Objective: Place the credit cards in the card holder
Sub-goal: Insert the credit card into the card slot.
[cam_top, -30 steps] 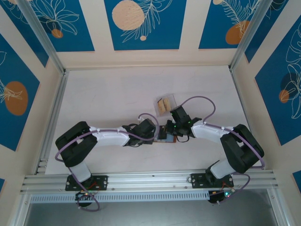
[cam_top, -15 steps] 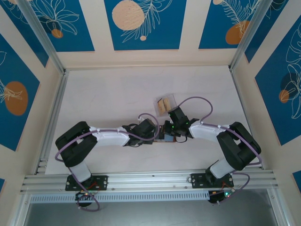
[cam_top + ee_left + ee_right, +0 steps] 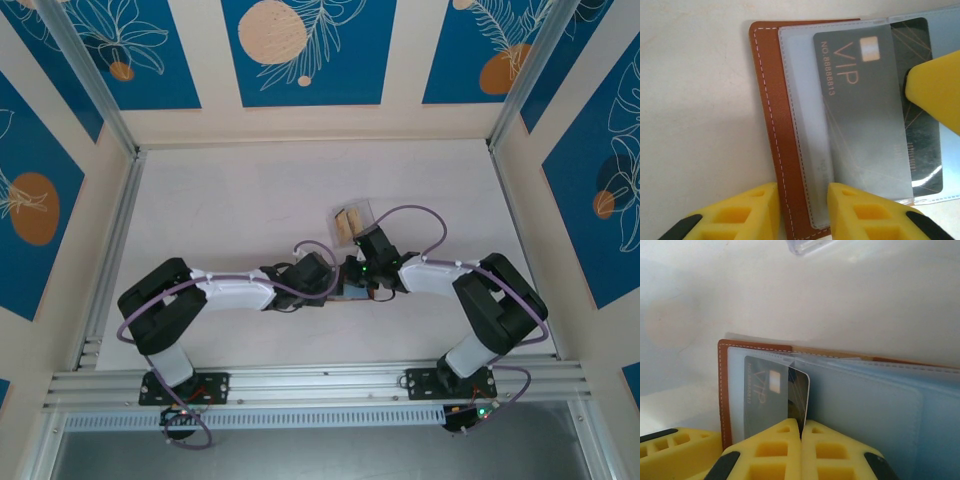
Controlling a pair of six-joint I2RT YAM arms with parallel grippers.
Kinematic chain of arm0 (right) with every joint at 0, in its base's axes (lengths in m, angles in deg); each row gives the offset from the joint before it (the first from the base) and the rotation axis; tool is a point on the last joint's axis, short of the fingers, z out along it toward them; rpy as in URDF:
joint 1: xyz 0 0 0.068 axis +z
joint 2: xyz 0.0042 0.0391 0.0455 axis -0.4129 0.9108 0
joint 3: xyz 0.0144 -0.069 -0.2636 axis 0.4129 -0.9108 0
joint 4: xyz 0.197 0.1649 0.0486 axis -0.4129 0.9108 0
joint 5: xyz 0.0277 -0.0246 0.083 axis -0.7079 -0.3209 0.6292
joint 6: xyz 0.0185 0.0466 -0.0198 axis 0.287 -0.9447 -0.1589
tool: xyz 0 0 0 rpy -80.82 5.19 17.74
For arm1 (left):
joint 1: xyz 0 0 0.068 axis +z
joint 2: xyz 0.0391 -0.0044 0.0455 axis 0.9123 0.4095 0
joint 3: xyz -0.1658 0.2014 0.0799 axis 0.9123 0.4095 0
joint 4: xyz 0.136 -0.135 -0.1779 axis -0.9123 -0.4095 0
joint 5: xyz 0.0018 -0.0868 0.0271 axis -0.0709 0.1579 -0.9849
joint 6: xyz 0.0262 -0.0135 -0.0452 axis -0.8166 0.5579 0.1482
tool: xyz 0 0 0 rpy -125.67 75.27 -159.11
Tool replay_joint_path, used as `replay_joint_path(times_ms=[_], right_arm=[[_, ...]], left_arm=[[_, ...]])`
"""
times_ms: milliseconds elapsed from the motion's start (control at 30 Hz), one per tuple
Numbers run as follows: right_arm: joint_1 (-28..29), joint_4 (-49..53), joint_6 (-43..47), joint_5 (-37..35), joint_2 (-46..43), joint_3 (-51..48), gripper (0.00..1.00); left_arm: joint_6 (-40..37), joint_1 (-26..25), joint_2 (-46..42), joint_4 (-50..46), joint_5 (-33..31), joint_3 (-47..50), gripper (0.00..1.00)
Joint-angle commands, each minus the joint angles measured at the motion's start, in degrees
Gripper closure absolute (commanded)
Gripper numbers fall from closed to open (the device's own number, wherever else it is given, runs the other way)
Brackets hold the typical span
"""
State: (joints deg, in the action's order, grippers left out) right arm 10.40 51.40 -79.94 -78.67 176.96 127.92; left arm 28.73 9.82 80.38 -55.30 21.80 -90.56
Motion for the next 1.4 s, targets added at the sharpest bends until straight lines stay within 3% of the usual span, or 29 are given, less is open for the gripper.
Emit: replay_joint_path(times_ms=[0,333,533,767,900,1367], right_arm=[[0.7,0.0,0.6,5.1,2.6,-1.9,1.0],[-0.3,0.1,-0.1,6.0,5.0,-1.4,0.98],[-0.5,1.1,0.2,5.9,6.0,-1.0,0.99],[-0.5,1.5,0.6,6.5,6.6,-0.5,0.98],[-0.4,1.6,0.6,7.8,6.4,0.1,0.96],[2.1,2.6,-0.8,9.4,5.9,2.0,0.89]], left_arm=[[-1.1,-1.0,3.3,-7.6,2.6,1.4,0.69],[1.3,-0.7,-1.6,-6.7,1.3,3.9,0.6],[3.8,1.3,-5.7,-3.9,4.5,6.0,0.56],[3.6,3.2,-5.9,2.3,10.0,7.5,0.55],[3.3,3.2,-3.7,4.4,12.0,7.3,0.63],[2.8,3.0,-0.9,8.9,14.8,7.3,0.63]])
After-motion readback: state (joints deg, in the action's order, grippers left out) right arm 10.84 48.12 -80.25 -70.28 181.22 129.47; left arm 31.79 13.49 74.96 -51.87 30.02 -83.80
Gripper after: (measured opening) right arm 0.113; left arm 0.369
